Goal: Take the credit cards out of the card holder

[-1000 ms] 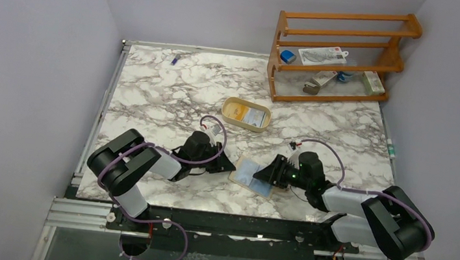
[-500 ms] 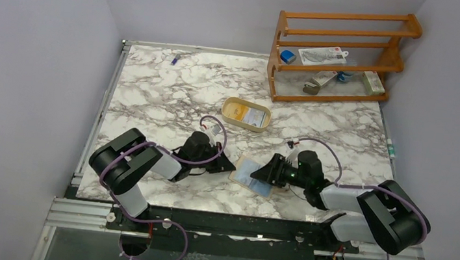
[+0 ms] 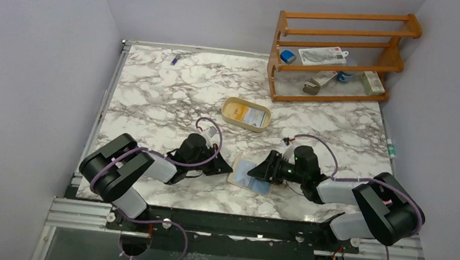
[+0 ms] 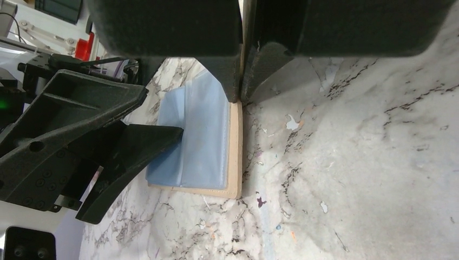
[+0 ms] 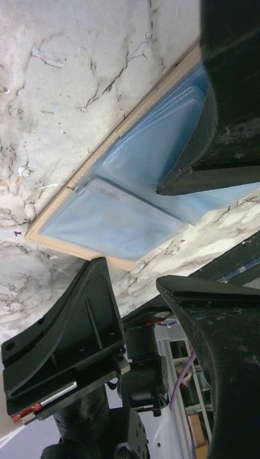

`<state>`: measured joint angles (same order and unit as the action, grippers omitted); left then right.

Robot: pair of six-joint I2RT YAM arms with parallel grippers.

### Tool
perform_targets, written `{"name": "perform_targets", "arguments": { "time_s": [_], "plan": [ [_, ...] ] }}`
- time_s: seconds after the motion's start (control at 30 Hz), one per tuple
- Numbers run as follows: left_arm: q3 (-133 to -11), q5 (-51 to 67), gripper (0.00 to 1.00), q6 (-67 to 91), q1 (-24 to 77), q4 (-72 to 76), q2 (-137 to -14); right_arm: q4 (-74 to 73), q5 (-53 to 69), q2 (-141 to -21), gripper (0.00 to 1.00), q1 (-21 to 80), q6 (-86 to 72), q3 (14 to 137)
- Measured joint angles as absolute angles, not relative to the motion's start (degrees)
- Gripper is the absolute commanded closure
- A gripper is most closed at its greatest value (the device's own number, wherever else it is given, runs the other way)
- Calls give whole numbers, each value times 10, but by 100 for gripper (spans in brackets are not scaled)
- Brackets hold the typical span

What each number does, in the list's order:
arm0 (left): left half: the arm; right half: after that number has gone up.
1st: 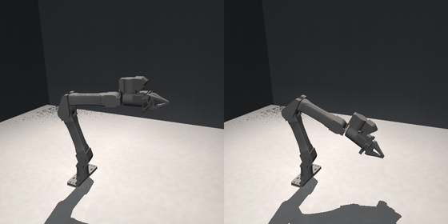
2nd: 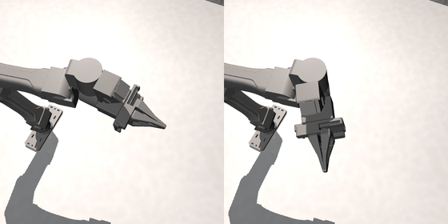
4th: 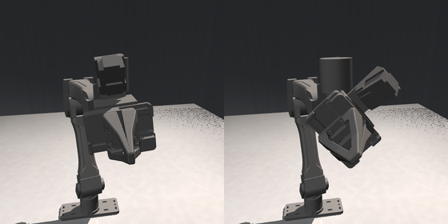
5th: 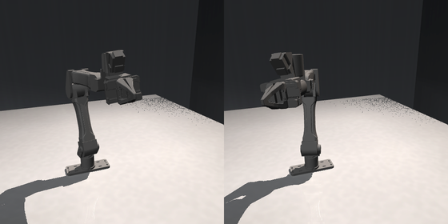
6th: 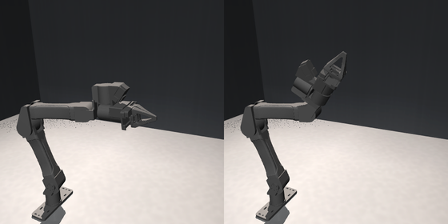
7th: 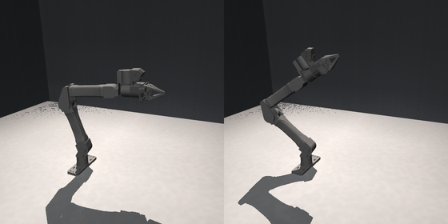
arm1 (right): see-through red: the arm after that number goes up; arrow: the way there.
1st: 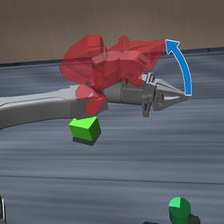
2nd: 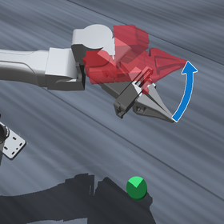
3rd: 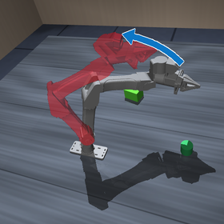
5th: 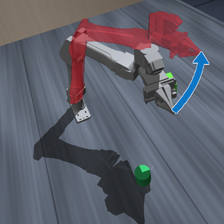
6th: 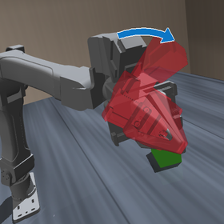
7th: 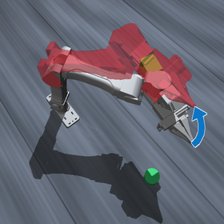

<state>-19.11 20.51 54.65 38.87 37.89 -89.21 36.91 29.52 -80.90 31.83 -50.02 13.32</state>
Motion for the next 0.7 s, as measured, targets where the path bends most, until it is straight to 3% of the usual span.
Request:
{"name": "perform_targets", "arguments": {
  "time_s": [0.7],
  "plan": [
    [-177,175,100,576,401,335,-805,243,293,-790,39,332,-479,239]
  ]
}}
